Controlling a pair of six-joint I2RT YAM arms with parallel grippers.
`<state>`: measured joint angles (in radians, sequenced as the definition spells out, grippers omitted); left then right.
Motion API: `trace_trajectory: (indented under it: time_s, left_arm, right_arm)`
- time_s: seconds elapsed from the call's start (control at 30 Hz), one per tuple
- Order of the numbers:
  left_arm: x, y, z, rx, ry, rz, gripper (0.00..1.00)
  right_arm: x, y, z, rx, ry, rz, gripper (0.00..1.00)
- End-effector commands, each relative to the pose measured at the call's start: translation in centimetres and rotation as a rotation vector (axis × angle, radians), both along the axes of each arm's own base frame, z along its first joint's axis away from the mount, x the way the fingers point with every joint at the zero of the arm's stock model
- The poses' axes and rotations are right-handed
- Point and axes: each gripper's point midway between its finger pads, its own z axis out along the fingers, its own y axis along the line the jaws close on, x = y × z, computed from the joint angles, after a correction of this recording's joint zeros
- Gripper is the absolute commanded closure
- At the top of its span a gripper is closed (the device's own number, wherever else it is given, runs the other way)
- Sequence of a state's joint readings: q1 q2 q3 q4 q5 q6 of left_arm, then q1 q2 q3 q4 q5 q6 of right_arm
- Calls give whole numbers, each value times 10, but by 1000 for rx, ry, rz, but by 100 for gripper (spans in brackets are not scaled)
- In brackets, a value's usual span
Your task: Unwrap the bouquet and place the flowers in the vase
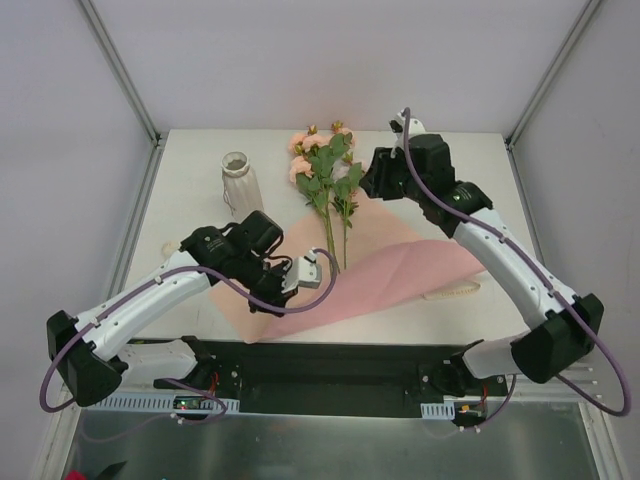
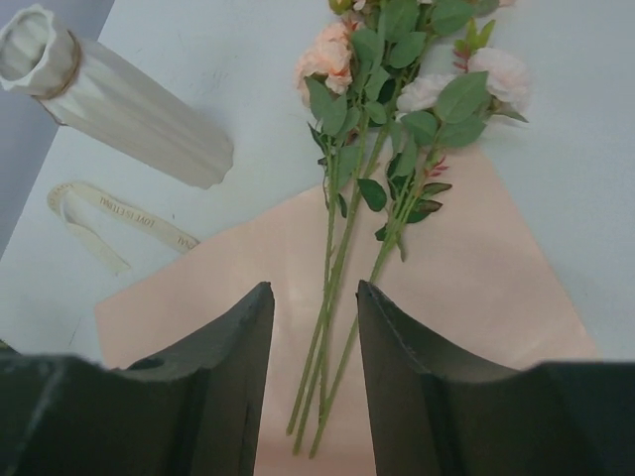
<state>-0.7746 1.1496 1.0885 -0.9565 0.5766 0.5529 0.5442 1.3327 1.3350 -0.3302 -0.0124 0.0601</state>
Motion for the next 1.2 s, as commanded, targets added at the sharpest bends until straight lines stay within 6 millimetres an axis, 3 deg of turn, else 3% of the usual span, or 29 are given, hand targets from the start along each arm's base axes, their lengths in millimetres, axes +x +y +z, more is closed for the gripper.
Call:
trace_trajectory:
  time_s: [0.0, 0.1, 0.17, 0.2, 0.23, 0.27, 0.33, 0.37, 0.47, 0.5, 0.53, 0.6, 0.63, 0.67, 0.83, 0.9, 1.0, 1.07, 1.17]
  left_arm:
    - [-40, 11, 15, -22, 59, -169, 100]
    - [-47, 14, 20, -28, 54, -212, 100]
    - [-51, 14, 22, -33, 57, -224, 100]
    - [-52, 15, 25, -37, 55, -226, 100]
    - [-52, 15, 27, -39, 56, -227, 100]
    - [-53, 15, 29, -41, 52, -222, 100]
    - [-51, 16, 33, -42, 35, -211, 88]
    - [-49, 17, 33, -35, 24, -203, 82]
    - [-46, 19, 40, -31, -12, -199, 55]
    - [-44, 20, 43, -34, -26, -193, 49]
    - [-42, 21, 45, -32, -39, -184, 35]
    - [-37, 23, 48, -16, -68, -160, 25]
    - [-34, 24, 50, -13, -83, -148, 19]
    - [-32, 25, 52, -10, -94, -134, 18]
    - [0, 30, 68, 5, -207, -10, 14]
    - [17, 32, 78, -7, -227, 75, 14]
    - [48, 43, 87, -26, -230, 239, 12]
    - [73, 48, 92, -50, -237, 355, 8]
    - [105, 69, 95, -68, -202, 525, 6]
  right_arm:
    - [-2, 32, 7, 41, 58, 155, 59]
    - [-26, 45, -23, 2, 169, 232, 60]
    - [-55, 51, -44, -47, 226, 285, 60]
    - [-73, 48, -69, -81, 281, 300, 60]
    - [-85, 46, -78, -97, 305, 306, 61]
    - [-108, 47, -76, -98, 299, 341, 62]
    - [-137, 37, -102, -130, 357, 337, 62]
    - [-157, 34, -95, -117, 334, 366, 62]
    - [-194, 21, -104, -120, 359, 365, 62]
    - [-201, 18, -107, -126, 362, 362, 62]
    - [-206, 13, -106, -131, 345, 351, 62]
    - [-226, 10, -119, -161, 368, 363, 62]
    - [-223, 4, -119, -177, 329, 321, 62]
    - [-234, 3, -128, -206, 331, 339, 62]
    - [-255, 1, -147, -295, 289, 359, 61]
    - [-259, 5, -146, -297, 277, 361, 59]
    - [-240, 2, -129, -368, 175, 318, 46]
    - [-209, 2, -98, -390, 100, 223, 40]
    - [-158, 2, -64, -360, 104, 103, 41]
